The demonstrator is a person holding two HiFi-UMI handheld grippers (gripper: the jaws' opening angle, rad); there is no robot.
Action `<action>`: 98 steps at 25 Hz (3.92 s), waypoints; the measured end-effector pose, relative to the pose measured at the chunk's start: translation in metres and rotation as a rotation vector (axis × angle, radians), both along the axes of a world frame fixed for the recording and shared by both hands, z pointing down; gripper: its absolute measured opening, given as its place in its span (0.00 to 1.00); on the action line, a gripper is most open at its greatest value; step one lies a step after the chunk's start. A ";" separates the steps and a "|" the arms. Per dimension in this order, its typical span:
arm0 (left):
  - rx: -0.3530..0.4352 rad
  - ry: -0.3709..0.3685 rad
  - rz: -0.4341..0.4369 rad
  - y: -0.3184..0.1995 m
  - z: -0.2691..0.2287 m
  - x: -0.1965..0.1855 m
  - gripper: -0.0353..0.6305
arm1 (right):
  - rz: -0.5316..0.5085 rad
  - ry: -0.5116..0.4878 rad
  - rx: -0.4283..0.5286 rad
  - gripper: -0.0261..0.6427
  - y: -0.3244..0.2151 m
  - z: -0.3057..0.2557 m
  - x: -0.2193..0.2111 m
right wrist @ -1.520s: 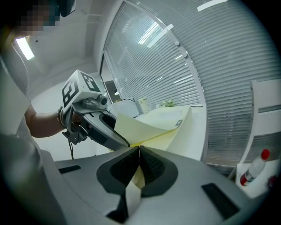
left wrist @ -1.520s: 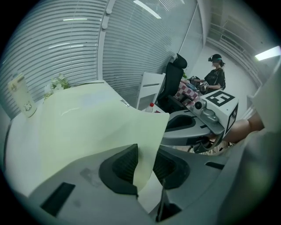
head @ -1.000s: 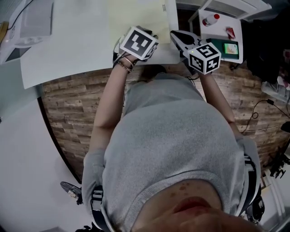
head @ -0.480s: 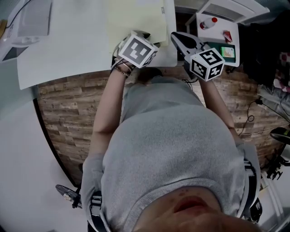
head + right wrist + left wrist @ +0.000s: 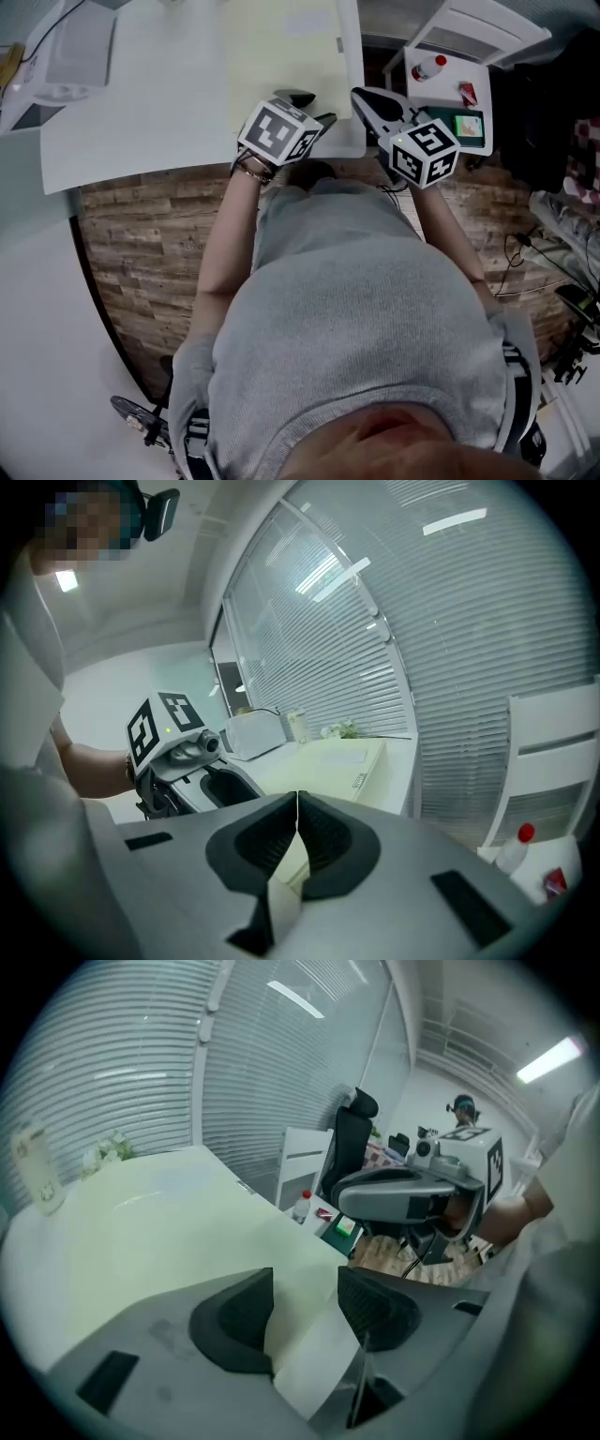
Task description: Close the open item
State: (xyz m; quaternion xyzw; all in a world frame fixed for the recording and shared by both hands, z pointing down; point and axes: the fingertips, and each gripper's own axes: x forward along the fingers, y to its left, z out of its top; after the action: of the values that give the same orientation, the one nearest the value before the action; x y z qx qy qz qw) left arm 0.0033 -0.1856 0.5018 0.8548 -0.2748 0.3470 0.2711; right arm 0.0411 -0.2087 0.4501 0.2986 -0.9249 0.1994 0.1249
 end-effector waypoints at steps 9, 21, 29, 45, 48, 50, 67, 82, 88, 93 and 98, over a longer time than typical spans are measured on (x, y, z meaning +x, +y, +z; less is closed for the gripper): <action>0.033 0.094 -0.085 0.000 -0.007 -0.004 0.26 | -0.001 0.001 0.012 0.14 0.004 0.001 -0.003; 0.209 0.255 -0.275 -0.003 -0.051 -0.026 0.10 | -0.027 -0.030 0.047 0.14 0.010 -0.015 -0.019; 0.349 0.373 -0.309 0.010 -0.107 -0.050 0.08 | -0.008 -0.061 0.127 0.14 0.026 -0.055 -0.038; 0.516 0.504 -0.280 0.069 -0.175 -0.083 0.08 | 0.079 -0.119 0.296 0.14 0.094 -0.123 -0.061; 0.535 0.522 -0.262 0.082 -0.183 -0.086 0.08 | 0.095 -0.142 0.328 0.14 0.108 -0.135 -0.065; 0.545 0.533 -0.251 0.091 -0.187 -0.088 0.07 | 0.109 -0.154 0.347 0.14 0.119 -0.141 -0.067; 0.637 0.536 -0.215 0.133 -0.207 -0.081 0.08 | 0.179 -0.208 0.412 0.14 0.168 -0.156 -0.045; 0.659 0.533 -0.344 0.108 -0.211 -0.050 0.08 | 0.054 -0.198 0.411 0.14 0.146 -0.165 -0.005; 0.669 0.513 -0.356 0.101 -0.212 -0.041 0.08 | 0.032 -0.205 0.421 0.14 0.137 -0.169 0.004; 0.670 0.509 -0.360 0.103 -0.212 -0.042 0.08 | 0.041 -0.195 0.412 0.14 0.137 -0.166 0.006; 0.665 0.512 -0.348 0.108 -0.209 -0.046 0.08 | 0.060 -0.190 0.421 0.14 0.144 -0.166 0.004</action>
State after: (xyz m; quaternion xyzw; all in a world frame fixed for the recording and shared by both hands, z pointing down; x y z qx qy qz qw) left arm -0.0424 -0.0777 0.2926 0.8947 -0.4351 -0.0334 0.0955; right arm 0.0447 -0.0651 0.2844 0.3252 -0.9445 0.0326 -0.0336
